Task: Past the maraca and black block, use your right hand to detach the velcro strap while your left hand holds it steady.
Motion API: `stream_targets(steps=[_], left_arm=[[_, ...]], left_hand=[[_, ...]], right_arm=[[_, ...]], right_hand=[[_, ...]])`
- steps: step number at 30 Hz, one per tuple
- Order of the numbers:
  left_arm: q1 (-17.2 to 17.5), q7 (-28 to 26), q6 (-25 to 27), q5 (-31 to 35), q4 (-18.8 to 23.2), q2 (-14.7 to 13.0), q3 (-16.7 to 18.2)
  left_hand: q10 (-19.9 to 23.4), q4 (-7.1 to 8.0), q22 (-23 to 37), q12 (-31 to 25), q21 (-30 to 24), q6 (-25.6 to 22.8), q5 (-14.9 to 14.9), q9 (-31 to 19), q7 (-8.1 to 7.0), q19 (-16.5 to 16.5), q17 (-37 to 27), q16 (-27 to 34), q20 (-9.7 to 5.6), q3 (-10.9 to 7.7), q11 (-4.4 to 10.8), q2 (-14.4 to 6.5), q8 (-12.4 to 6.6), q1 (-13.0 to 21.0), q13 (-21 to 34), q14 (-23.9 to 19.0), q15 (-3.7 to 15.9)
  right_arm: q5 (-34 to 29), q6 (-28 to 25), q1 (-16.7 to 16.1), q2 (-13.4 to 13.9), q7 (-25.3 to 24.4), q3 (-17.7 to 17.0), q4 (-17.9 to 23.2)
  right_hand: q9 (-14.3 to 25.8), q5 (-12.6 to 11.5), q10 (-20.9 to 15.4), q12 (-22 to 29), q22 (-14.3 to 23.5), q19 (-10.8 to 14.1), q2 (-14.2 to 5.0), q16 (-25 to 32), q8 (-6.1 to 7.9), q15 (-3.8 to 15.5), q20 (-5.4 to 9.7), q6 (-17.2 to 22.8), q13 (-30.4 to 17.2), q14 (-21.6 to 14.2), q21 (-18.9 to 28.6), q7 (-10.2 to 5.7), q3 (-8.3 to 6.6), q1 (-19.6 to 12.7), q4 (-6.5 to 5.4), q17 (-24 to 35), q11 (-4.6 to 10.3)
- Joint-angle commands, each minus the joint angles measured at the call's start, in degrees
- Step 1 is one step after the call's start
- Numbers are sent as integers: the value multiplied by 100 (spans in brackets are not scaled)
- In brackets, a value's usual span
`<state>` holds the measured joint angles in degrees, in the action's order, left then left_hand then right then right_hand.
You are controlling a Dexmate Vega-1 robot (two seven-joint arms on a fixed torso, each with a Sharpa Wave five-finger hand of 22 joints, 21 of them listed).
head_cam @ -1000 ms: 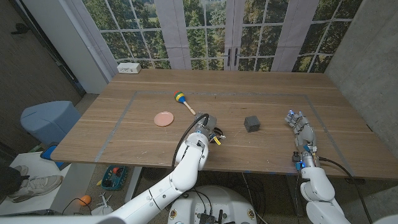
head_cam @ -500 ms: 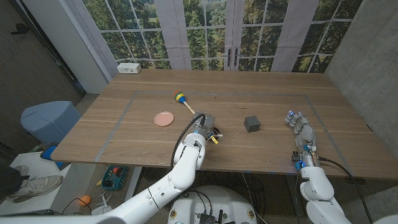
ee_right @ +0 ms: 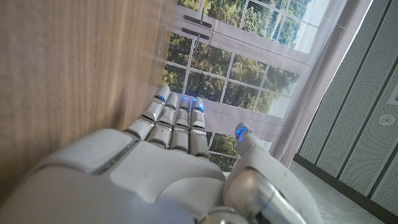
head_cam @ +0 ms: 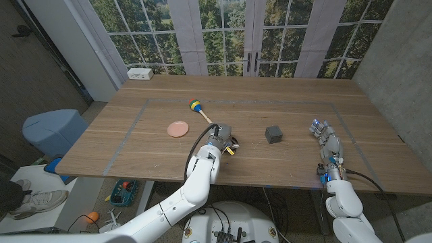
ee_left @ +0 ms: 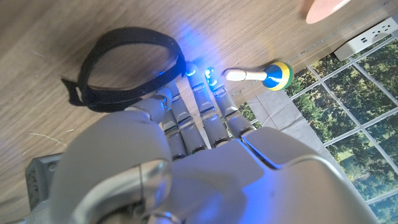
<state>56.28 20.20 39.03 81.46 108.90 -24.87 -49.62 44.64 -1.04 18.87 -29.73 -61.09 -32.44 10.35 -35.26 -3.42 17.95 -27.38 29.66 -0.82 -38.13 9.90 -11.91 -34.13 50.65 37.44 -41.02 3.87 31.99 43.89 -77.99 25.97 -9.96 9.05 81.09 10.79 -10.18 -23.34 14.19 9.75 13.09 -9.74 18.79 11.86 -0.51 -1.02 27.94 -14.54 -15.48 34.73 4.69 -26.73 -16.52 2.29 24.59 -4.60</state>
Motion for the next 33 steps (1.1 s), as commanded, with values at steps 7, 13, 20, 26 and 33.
stream_targets(steps=[7, 13, 20, 26, 33], left_arm=[[-127, -256, 209, -546, 525, -319, -56], [4, -662, 146, -877, 774, -450, 116], [96, -869, -42, -1212, 1114, -699, 248], [52, -453, -165, -1098, 1421, -998, 258], [-38, 348, -77, -240, 1439, -1010, 120]], left_hand=[[20, 597, 86, 153, -815, 283, 19, -409, 161, -438, -425, -444, 0, -100, 54, 78, -405, -841, 215, 289, 825], [-286, 1006, -144, 597, -841, 244, 37, 144, 366, -676, -333, -759, 79, -62, -261, 233, -67, -1794, -116, 565, 610], [-216, 788, -256, 743, -890, 116, -26, 418, 335, -662, -166, -889, 31, -23, -250, 624, 52, -2122, -275, 539, 594], [-120, 176, -413, 895, -935, -166, -55, 741, 278, -653, -18, -983, 21, 230, -206, 1559, 113, -2283, -439, 483, 601], [-77, -621, -540, 1031, -963, -354, -6, 1027, 130, -701, -113, -906, 61, 346, -71, 1867, 185, -1753, -557, 590, 653]], right_arm=[[-48, 32, -48, 2, -61, -44, 88], [-98, -23, -60, -11, -135, -46, 142], [-237, -52, -75, -18, -232, -38, 223], [-369, -48, -75, -92, -367, -24, 296], [-450, 71, -71, -220, -455, -10, 273]], right_hand=[[32, 11, -46, 37, 21, 68, -13, 17, 0, -26, -2, 23, -17, -35, -32, 9, 0, 37, -5, 17, -10], [32, 10, -46, 36, 22, 73, -17, 24, -5, -32, -4, 18, -24, -46, -42, 9, -2, 42, -7, 19, -10], [32, 10, -23, 26, 23, 78, -17, 29, -9, -31, -1, 16, -32, -47, -57, 5, -3, 46, -6, 23, -18], [32, 9, -24, 25, 23, 81, -18, 33, -13, -22, 0, 12, -41, -47, -74, -3, -5, 48, -5, 28, -8], [32, 9, -23, 24, 24, 86, -19, 37, -19, -33, -3, 1, -47, -52, -83, -8, -5, 51, -4, 30, -6]])
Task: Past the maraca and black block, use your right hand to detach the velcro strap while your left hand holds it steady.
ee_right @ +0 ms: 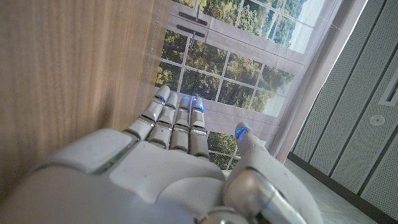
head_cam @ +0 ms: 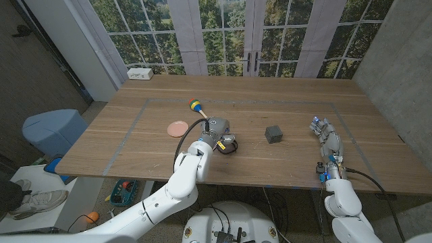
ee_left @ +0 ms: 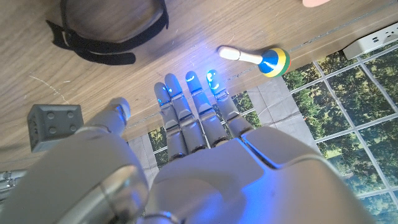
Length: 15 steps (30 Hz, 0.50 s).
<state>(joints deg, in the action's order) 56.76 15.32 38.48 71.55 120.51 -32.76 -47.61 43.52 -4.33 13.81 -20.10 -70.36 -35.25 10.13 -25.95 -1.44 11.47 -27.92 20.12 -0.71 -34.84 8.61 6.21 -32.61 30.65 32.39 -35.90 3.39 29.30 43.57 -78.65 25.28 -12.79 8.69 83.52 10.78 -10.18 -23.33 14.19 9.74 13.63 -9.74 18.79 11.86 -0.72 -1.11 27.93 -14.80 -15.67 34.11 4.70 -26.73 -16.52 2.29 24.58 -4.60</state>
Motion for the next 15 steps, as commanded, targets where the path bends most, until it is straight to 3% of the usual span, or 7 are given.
stream_targets(steps=[1, 6, 12, 15], left_arm=[[-69, 817, -27, 853, 243, -202, -82], [-36, 1038, -18, 1619, 17, -47, -140], [33, 1329, -154, 2038, -157, 144, -56], [67, 1461, -202, 2095, -226, 238, 16]], left_hand=[[31, -348, -42, 82, -33, -83, 20, 116, -85, -77, -65, 48, 58, 22, 72, 69, 38, 299, -64, 98, 721], [1, -597, -85, 168, -54, -58, 48, 223, -183, -85, -88, 63, 59, 35, 186, 101, 92, 643, -139, 160, 763], [-130, -642, -120, 280, -72, 32, 49, 317, -217, -99, -90, 62, 55, 113, 186, 155, 171, 856, -208, 222, 799], [79, -625, -144, 235, -105, -72, 57, 384, -260, -43, -82, 116, 45, 157, 225, 122, 161, 1012, -253, 119, 869]], right_arm=[[-191, 103, -12, -166, -191, 24, 40], [-258, 166, -24, -225, -248, 19, 43], [-313, 194, -6, -258, -274, 17, 16], [-304, 202, 28, -272, -257, 28, -23]], right_hand=[[33, 9, -22, 24, 25, 33, -18, 37, -20, -12, 6, -2, -21, -32, -22, -9, -5, 52, -5, 31, -5], [33, 11, -27, 25, 26, 52, -11, 51, -24, -34, 4, -10, -27, -59, -26, -9, -1, 59, -5, 36, -10], [33, 13, -42, 30, 27, 65, -5, 66, -23, -27, 1, -4, -34, -80, -35, -9, 2, 67, -5, 44, -5], [33, 13, -40, 29, 27, 75, -3, 70, -21, -26, 3, 0, -37, -85, -38, -12, 4, 70, -5, 48, -12]])
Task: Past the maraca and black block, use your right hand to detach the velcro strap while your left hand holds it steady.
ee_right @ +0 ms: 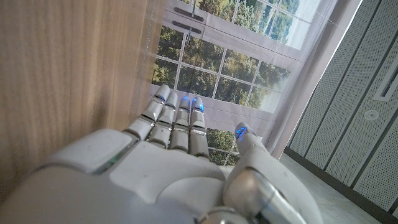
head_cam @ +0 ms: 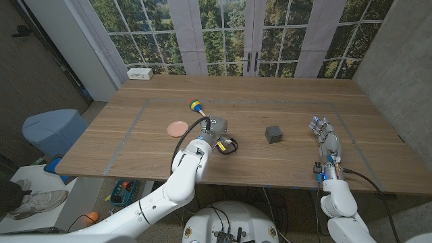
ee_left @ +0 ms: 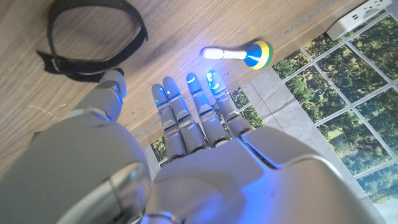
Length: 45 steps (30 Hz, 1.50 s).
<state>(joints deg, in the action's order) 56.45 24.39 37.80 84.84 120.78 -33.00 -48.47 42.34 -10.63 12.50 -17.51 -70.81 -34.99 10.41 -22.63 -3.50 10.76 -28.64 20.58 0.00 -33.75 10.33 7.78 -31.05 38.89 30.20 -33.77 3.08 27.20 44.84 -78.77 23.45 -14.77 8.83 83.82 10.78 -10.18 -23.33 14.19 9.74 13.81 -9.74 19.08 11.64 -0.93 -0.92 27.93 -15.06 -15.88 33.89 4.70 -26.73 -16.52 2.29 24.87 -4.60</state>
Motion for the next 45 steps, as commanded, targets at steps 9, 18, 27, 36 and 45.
stream_targets(steps=[9, 18, 27, 36, 45], left_arm=[[125, 969, -211, 937, -423, 490, 209], [112, 1011, -316, 842, -545, 580, 265], [-17, 929, -386, 707, -756, 609, 220], [-173, 895, -375, 482, -943, 619, 152], [-339, 975, -384, 250, -1053, 590, 41]], left_hand=[[569, 79, -50, -101, -123, -260, 14, 168, 36, 126, -37, 192, -41, 232, 82, -97, -5, 248, -117, -262, 940], [837, 90, -71, -139, -173, -411, 37, 257, 62, 202, -46, 273, -65, 292, 143, -241, -20, 357, -203, -413, 1002], [817, 54, -80, -64, -205, -408, 84, 334, 116, 206, -16, 250, -60, 217, 153, -446, 43, 565, -318, -440, 1025], [495, 27, -82, 144, -269, -111, 140, 518, 179, 107, -7, 181, 9, 103, 99, -848, 375, 951, -553, -324, 997], [855, -32, -88, 36, -406, -441, 179, 669, 205, 227, 28, 281, -91, -4, 140, -1102, 484, 1425, -754, -677, 1054]], right_arm=[[-113, 59, 116, -112, -75, 28, -102], [-163, 66, 198, -109, -79, 44, -178], [-164, 66, 264, -124, -105, 44, -266], [-137, 12, 346, -124, -108, 74, -314], [-99, 39, 412, -144, -107, 84, -406]], right_hand=[[33, 14, -47, 30, 29, 74, 1, 49, 2, -9, -12, 6, -21, -71, -28, -9, 7, 78, -2, 27, -7], [33, 14, -63, 35, 30, 99, 2, 70, 12, -8, -13, 38, -31, -104, -39, -8, 9, 84, 1, 37, -11], [34, 15, -94, 46, 32, 128, 5, 86, 16, -2, -6, 55, -40, -128, -45, -2, 13, 94, 2, 48, -18], [34, 17, -120, 54, 35, 140, 7, 100, 27, -10, -12, 93, -51, -146, -60, 12, 19, 108, -1, 58, -22], [35, 17, -145, 62, 37, 147, 6, 111, 28, -8, -14, 106, -59, -160, -72, 14, 23, 120, -4, 69, -19]])
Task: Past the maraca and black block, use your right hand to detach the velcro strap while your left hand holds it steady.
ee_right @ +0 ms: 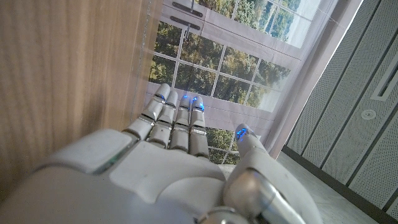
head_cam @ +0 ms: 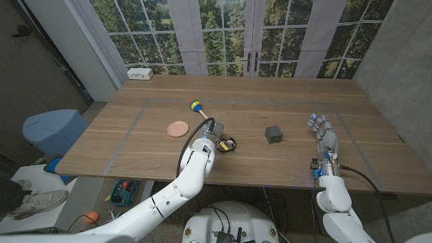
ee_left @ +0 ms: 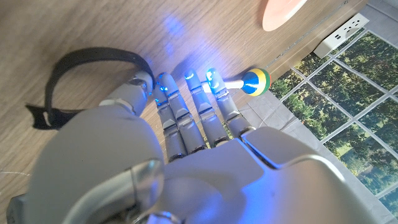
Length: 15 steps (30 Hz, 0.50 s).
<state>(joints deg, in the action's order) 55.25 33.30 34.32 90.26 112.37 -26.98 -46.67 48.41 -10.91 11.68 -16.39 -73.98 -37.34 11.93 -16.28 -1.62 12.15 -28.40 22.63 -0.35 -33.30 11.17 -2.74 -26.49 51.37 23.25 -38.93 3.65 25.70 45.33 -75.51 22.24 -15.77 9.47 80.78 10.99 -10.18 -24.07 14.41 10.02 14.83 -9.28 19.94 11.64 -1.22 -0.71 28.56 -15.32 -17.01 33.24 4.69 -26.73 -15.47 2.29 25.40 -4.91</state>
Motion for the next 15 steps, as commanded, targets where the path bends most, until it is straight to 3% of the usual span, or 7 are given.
stream_targets(steps=[1, 7, 15], left_arm=[[-237, 82, -45, -316, -220, -20, -157], [-375, 234, -64, -321, -332, -38, -303], [-522, 139, -220, -537, -568, -136, -447]], left_hand=[[277, -9, -6, -84, -97, -233, 29, 46, 8, 90, 7, 90, -65, -48, 58, -47, 37, 208, -73, -203, 998], [760, -9, -33, -274, -213, -694, 52, 151, 7, 258, 54, 175, -187, 54, 109, -7, 82, 533, -196, -518, 1007], [1412, -2, -49, -548, -376, -1376, 67, 148, -208, 466, 68, 345, -407, 313, 122, 83, 63, 1185, -331, -1046, 1022]], right_arm=[[54, 5, 94, -14, 15, 25, -127], [70, 79, 98, -55, -18, 6, -193], [79, 176, 63, -86, -44, -30, -256]], right_hand=[[14, 18, -71, 39, 9, 43, -40, 28, 28, 13, -36, 47, -34, -52, -9, 14, 23, 17, -5, 17, 15], [15, 18, -97, 48, 11, 54, -44, 47, 33, 26, -36, 66, -41, -87, -15, 21, 25, 26, -10, 25, 14], [15, 18, -128, 59, 13, 74, -51, 64, 44, 24, -33, 107, -50, -111, -21, 26, 25, 36, -17, 38, 14]])
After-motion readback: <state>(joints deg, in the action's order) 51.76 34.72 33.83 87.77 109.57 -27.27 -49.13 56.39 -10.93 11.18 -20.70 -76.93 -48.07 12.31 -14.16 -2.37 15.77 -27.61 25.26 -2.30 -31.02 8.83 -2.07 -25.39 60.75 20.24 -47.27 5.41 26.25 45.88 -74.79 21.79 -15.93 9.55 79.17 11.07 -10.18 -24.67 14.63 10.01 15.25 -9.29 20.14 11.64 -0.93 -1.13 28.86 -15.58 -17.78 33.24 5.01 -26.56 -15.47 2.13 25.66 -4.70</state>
